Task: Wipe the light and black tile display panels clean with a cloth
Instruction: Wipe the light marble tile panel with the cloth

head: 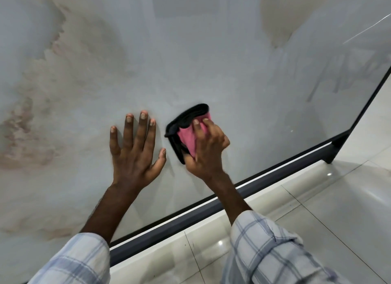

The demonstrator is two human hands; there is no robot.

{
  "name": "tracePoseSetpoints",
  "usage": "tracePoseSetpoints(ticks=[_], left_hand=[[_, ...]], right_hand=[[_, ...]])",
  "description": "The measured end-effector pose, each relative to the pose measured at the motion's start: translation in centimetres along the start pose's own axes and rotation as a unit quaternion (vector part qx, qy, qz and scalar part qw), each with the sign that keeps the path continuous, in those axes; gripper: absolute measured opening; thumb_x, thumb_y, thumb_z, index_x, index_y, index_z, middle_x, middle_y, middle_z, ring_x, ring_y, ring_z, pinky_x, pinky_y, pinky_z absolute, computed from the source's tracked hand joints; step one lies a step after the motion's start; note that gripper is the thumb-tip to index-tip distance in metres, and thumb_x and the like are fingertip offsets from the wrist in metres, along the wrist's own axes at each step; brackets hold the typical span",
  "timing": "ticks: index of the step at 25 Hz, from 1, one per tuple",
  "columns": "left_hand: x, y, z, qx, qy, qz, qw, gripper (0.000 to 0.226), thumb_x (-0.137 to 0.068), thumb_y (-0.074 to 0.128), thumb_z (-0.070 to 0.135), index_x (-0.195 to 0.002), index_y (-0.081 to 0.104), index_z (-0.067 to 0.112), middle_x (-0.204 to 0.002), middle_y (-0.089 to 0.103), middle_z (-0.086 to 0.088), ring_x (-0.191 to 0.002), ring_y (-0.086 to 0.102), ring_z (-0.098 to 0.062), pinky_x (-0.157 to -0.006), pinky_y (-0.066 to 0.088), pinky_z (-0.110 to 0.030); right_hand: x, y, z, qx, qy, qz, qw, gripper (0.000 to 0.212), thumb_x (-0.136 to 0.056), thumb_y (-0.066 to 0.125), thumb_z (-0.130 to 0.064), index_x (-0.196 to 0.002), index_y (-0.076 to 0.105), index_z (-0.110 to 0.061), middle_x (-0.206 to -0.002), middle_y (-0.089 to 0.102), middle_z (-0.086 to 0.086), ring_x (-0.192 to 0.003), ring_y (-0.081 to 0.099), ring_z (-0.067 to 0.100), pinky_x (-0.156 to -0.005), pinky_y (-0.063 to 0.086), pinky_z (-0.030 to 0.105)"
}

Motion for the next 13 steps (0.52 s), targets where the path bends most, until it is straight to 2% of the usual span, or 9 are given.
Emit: tracePoseSetpoints(ticks=[1,2,3,5,6,8,10,12,13], left_hand=[[0.1,0.0,-0.1,0.001,0.003,0.001,1.000,0.083,-0.100,0.053,0.047,-0.164,0.021,0.005,-0.172,0.011,-0.016,-0.161,-0.003,-0.034,-0.127,-0.002,-0.058],[0.1,0.0,-0.1,0.000,0.006,0.001,1.000,0.083,-0.100,0.053,0.046,-0.164,0.021,0.005,-0.172,0.012,-0.016,-0.161,-0.003,-0.034,-0.127,-0.003,-0.058],[0.1,0.0,-0.2,-0.001,0.006,0.000,1.000,0.083,-0.100,0.053,0.047,-0.164,0.021,0.005,-0.171,0.012,-0.016,-0.161,-0.004,-0.034,-0.127,-0.004,-0.057],[0.1,0.1,-0.1,-0.008,0.003,-0.005,1.000,0.083,-0.100,0.053,0.048,-0.165,0.021,0.005,-0.171,0.012,-0.016,-0.161,-0.006,-0.033,-0.127,-0.005,-0.057],[0.1,0.2,0.0,-0.013,0.002,-0.010,1.000,0.084,-0.100,0.052,0.048,-0.165,0.021,0.006,-0.171,0.011,-0.015,-0.161,-0.007,-0.033,-0.127,-0.006,-0.056],[-0.1,0.0,0.0,-0.013,0.002,-0.018,1.000,0.084,-0.099,0.052,0.048,-0.165,0.020,0.006,-0.171,0.009,-0.012,-0.161,-0.010,-0.032,-0.127,-0.007,-0.056],[-0.3,-0.2,0.0,-0.001,0.000,-0.028,1.000,0.085,-0.100,0.052,0.048,-0.166,0.017,0.007,-0.171,0.007,-0.011,-0.160,-0.012,-0.031,-0.127,-0.008,-0.055],[0.0,-0.2,0.0,0.012,-0.003,-0.047,0.999,0.084,-0.101,0.051,0.047,-0.166,0.014,0.007,-0.172,0.005,-0.013,-0.160,-0.013,-0.031,-0.126,-0.009,-0.055],[0.6,-0.2,0.0,0.023,0.000,-0.059,0.998,0.084,-0.101,0.051,0.045,-0.166,0.014,0.007,-0.172,0.005,-0.014,-0.160,-0.013,-0.031,-0.126,-0.009,-0.055]], right_hand=[[0.9,0.1,1.6,-0.016,0.065,0.011,0.998,0.079,-0.084,0.058,-0.048,-0.150,0.032,-0.013,-0.149,0.032,0.015,-0.132,0.039,0.037,-0.106,0.030,0.049],[2.5,0.5,3.8,-0.038,0.180,0.021,0.983,0.078,-0.088,0.058,-0.049,-0.151,0.032,-0.012,-0.152,0.031,0.017,-0.134,0.038,0.037,-0.108,0.030,0.052],[4.6,0.9,6.0,-0.067,0.332,0.025,0.940,0.079,-0.092,0.058,-0.051,-0.154,0.031,-0.009,-0.155,0.030,0.018,-0.136,0.037,0.038,-0.109,0.030,0.056],[10.2,2.5,8.9,-0.113,0.627,0.018,0.770,0.082,-0.099,0.055,-0.054,-0.159,0.024,-0.007,-0.160,0.026,0.016,-0.139,0.036,0.039,-0.112,0.031,0.058],[12.4,3.3,9.3,-0.141,0.718,0.016,0.681,0.082,-0.100,0.053,-0.055,-0.159,0.022,-0.008,-0.159,0.027,0.014,-0.140,0.035,0.038,-0.112,0.031,0.056],[15.0,4.7,9.3,-0.217,0.790,0.036,0.573,0.079,-0.099,0.051,-0.059,-0.156,0.027,-0.011,-0.152,0.033,0.013,-0.137,0.040,0.034,-0.112,0.036,0.051],[17.0,5.3,8.8,-0.256,0.819,0.059,0.509,0.075,-0.094,0.056,-0.063,-0.144,0.043,-0.009,-0.143,0.045,0.011,-0.128,0.050,0.031,-0.105,0.043,0.047],[17.8,5.3,7.7,-0.274,0.829,0.052,0.485,0.076,-0.089,0.059,-0.064,-0.136,0.049,-0.004,-0.140,0.051,0.013,-0.125,0.055,0.033,-0.102,0.047,0.046],[17.0,4.8,7.1,-0.262,0.823,0.038,0.503,0.078,-0.090,0.058,-0.061,-0.139,0.046,-0.002,-0.142,0.049,0.014,-0.128,0.053,0.034,-0.104,0.045,0.049]])
Point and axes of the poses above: each hand's wrist, its own x-axis away from the middle knuckle, its own y-axis out of the palm, z = x × y, the point moved 6 cm from there along -x, towards the middle knuckle
